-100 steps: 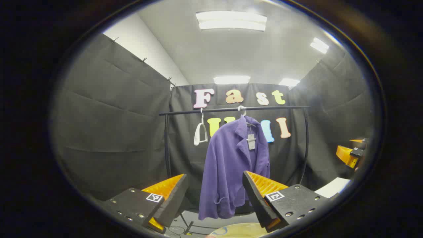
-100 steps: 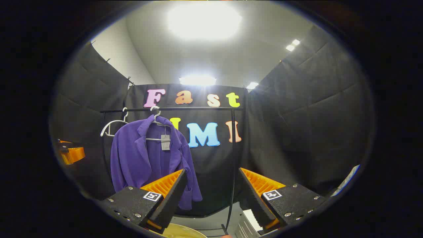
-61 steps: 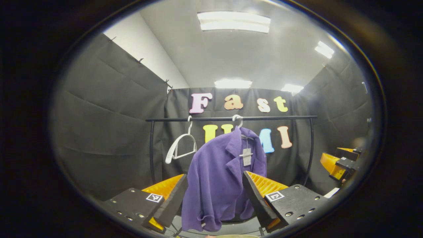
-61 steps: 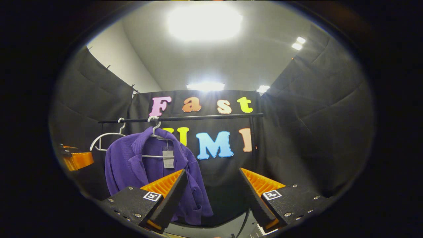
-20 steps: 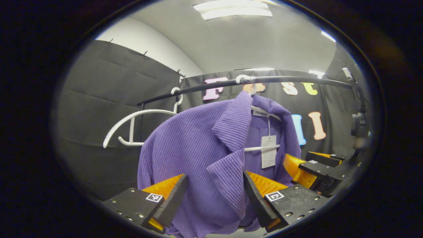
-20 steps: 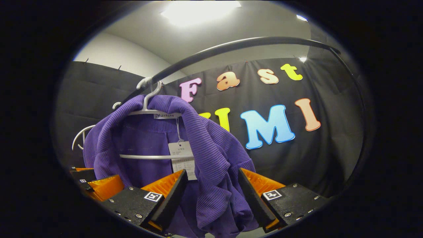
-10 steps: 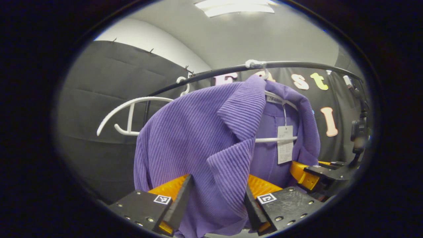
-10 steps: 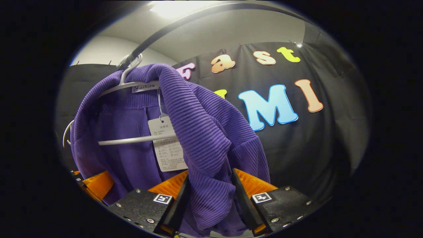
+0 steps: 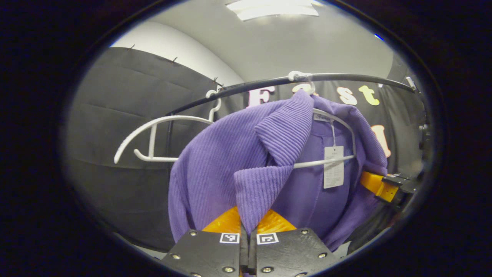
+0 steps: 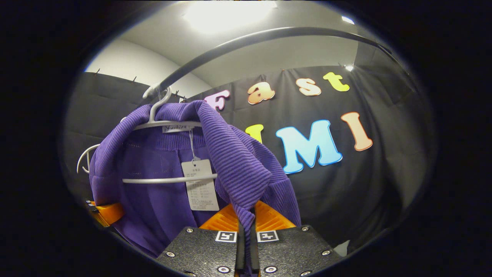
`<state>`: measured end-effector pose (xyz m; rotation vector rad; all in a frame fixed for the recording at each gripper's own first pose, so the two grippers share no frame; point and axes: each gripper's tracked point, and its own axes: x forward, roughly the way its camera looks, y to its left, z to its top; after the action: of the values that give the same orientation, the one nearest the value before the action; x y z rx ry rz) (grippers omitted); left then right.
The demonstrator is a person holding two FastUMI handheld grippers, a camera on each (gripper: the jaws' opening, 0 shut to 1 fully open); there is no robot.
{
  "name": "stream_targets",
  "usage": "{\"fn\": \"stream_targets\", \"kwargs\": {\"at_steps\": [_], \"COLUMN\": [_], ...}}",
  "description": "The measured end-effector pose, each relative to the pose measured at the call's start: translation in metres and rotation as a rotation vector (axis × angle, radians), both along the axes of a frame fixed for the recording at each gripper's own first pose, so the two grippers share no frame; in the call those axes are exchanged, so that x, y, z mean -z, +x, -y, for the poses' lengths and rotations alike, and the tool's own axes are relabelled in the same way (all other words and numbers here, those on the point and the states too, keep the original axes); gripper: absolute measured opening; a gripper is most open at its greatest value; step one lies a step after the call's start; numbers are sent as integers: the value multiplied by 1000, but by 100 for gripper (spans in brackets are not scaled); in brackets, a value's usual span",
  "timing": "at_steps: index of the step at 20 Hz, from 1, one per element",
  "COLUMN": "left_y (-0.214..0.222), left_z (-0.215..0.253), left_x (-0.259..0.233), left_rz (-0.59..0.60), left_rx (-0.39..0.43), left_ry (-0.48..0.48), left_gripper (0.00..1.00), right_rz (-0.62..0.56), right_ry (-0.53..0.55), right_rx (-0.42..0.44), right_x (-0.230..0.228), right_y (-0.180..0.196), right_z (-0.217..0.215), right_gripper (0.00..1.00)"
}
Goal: Grasp the clothes on the hanger with both hands and then place them into the laundry hamper below.
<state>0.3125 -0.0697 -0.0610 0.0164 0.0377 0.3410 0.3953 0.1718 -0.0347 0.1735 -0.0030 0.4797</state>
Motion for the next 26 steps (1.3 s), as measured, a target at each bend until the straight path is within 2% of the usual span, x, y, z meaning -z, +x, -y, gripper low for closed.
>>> {"fn": "stream_targets", "kwargs": {"at_steps": [1,2,8,9,10,11,12,13,17,21,26], "left_y": [-3,-7,-30,-33,-36,-38,-40,-42,-54,-65,-59], "left_z": [2,4,20,24,26,26,24,23,9,-18,-51], "left_x": [-3,-6,-36,-39,-44,-50,-56,-62,-92,-134,-149], "left_rz": [5,4,10,15,19,24,31,37,68,128,144], "left_rx": [8,19,102,122,130,134,129,125,113,57,0], "left_ry": [2,4,22,20,25,33,40,46,91,156,177], "left_gripper": [5,1,1,1,6,5,1,5,5,5,5], "right_rz": [18,33,121,138,159,182,200,217,274,306,317], "right_ry": [3,7,40,44,41,35,30,26,19,5,-13], "right_rx": [10,20,81,93,104,121,135,144,186,212,220], "right_x": [-7,-14,-57,-64,-71,-78,-84,-90,-109,-117,-116], "right_y": [-3,-4,1,1,3,6,10,14,24,37,58], "right_z": [3,7,37,42,46,52,56,58,71,78,78], "right_gripper": [4,5,5,5,5,4,4,4,4,4,5]}}
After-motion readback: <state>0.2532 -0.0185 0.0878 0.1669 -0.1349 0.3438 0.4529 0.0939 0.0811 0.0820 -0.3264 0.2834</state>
